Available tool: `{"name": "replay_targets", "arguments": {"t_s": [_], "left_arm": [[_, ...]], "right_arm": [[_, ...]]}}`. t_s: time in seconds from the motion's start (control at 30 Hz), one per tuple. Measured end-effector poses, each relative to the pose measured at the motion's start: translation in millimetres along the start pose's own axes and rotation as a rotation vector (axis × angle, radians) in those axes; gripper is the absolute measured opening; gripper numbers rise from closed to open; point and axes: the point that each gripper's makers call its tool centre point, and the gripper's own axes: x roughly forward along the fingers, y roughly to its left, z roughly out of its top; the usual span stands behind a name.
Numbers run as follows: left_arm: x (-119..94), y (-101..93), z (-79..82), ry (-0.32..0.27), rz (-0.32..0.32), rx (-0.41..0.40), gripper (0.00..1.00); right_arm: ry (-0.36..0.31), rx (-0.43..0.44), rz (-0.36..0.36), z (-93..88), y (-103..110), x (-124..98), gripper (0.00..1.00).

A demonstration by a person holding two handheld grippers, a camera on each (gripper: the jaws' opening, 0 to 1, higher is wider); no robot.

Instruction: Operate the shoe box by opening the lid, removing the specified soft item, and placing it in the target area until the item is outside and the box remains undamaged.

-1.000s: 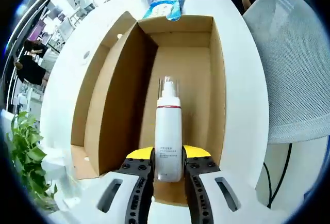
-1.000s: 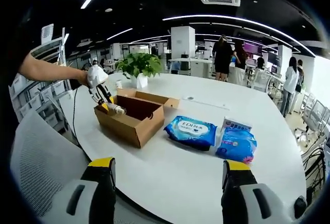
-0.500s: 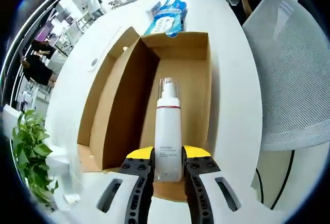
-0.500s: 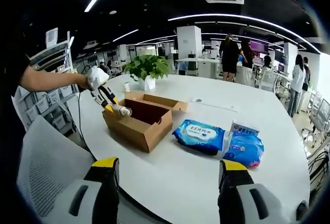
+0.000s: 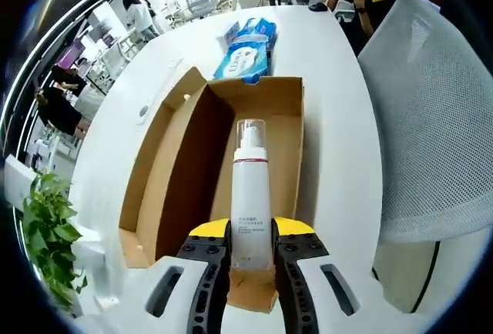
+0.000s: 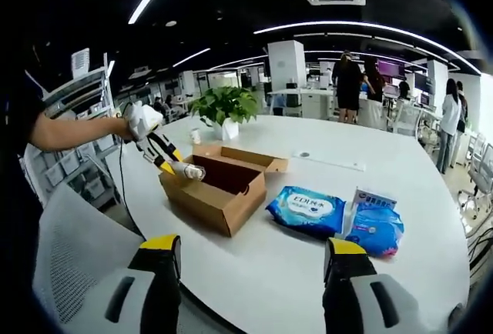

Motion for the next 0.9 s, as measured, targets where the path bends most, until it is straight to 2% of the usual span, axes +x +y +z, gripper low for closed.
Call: {"name": "replay_targets", "arguments": {"t_s": [0.23,0.9], "left_arm": [[-2,-10.2,18.6,-0.044,-0.015,0.01,0.18],[-4,-27.3,49.8,-0.126,-0.029,0.051,0.18]], "right_arm": [[0.001,-0.001,0.038,4.5,10,9,0.73],[-0.009,0.039,0.123,17.9,28,33,0.66]]}}
